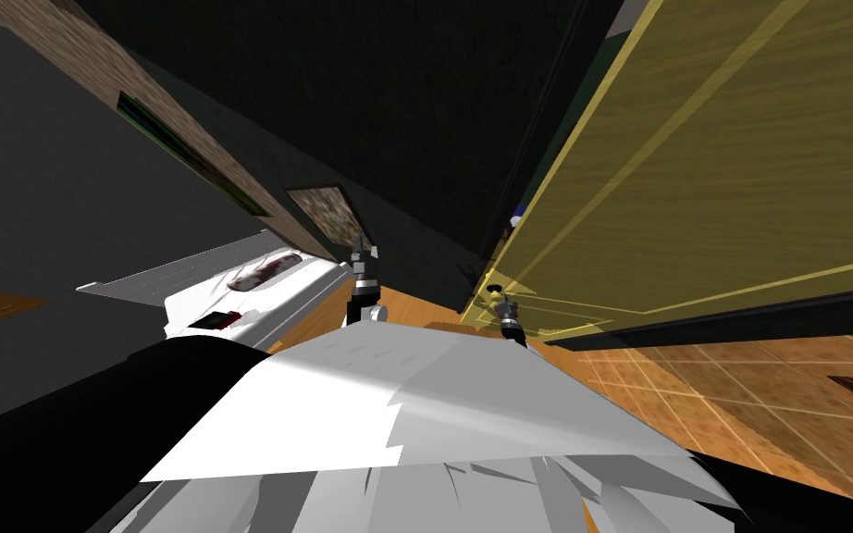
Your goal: Pull the door open
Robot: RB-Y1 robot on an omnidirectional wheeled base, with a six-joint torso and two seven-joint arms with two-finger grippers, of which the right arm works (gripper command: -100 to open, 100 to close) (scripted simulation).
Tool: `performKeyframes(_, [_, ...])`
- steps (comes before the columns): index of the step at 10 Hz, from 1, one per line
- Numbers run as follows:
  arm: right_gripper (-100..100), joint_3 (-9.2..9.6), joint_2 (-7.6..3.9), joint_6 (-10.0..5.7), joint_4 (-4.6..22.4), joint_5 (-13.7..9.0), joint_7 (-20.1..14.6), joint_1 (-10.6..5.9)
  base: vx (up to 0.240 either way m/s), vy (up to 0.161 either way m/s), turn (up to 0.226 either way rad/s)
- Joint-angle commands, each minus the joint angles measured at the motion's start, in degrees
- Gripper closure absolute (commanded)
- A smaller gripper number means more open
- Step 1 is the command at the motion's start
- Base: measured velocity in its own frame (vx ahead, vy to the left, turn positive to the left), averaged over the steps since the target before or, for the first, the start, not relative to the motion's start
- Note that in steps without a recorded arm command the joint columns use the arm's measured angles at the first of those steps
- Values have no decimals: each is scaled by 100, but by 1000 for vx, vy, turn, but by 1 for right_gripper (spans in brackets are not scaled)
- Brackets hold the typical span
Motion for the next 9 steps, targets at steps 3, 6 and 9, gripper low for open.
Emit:
performKeyframes(3, [100,127,95,-138,152,-69,-396,-216,-24,-11,41])
performKeyframes(6, [100,195,96,-111,151,-220,-866,-233,-44,-18,50])
performKeyframes(9, [100,228,96,-97,150,-292,-1097,-242,-18,-8,26])
